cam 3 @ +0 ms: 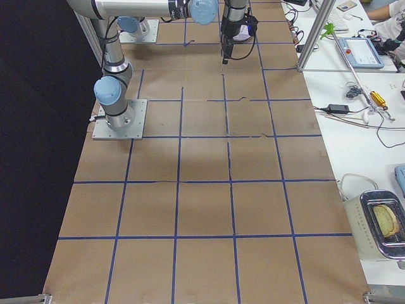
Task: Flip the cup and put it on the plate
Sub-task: 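Open the left gripper and raise it away from the mug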
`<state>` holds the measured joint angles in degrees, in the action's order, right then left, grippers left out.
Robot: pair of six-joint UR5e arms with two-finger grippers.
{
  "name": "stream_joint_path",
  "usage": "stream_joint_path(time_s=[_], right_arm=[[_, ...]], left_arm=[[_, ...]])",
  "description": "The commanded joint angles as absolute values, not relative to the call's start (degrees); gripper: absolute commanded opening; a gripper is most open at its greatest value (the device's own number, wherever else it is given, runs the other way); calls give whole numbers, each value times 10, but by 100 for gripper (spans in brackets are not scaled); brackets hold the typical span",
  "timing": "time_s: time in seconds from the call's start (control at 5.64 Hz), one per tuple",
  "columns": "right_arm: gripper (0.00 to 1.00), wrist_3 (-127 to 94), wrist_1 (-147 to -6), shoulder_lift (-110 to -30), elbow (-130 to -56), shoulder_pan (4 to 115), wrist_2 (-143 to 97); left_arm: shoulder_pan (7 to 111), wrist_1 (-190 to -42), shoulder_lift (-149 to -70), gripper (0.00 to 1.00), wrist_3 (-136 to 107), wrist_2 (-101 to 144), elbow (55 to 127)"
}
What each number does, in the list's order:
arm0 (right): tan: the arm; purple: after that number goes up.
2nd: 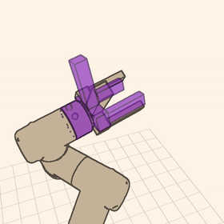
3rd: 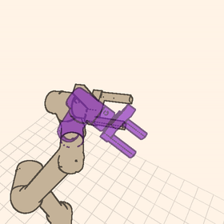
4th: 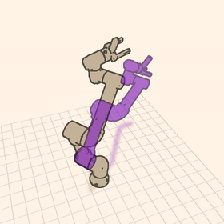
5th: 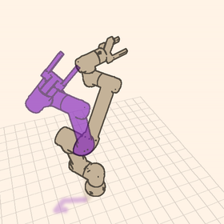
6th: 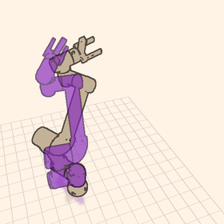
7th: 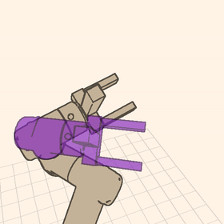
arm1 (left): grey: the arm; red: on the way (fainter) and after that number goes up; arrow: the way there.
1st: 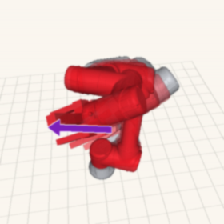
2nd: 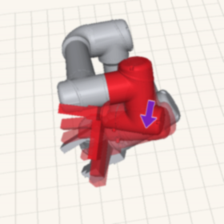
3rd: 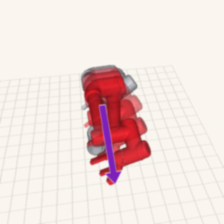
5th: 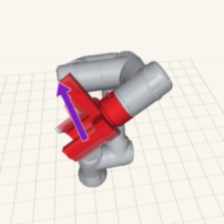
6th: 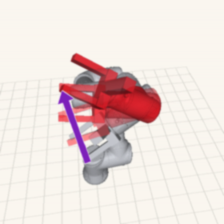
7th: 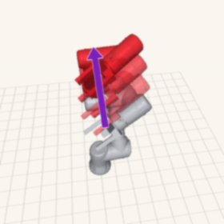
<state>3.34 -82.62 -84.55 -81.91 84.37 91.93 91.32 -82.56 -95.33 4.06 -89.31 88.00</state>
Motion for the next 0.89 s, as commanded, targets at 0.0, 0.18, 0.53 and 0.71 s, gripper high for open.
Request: stream_joint_path(time_s=[0.0,0.18,0.53,0.71], right_arm=[[100,33,-826,-846,-819,844,919],[100,33,-826,-846,-819,844,919],[100,33,-826,-846,-819,844,919],[100,33,-826,-846,-819,844,919]], left_arm=[[913,-868,-925,98,37,-893,875],[912,-889,-934,98,36,-896,861],[911,-899,-934,98,35,-896,848],[911,-901,-933,98,35,-897,849]])
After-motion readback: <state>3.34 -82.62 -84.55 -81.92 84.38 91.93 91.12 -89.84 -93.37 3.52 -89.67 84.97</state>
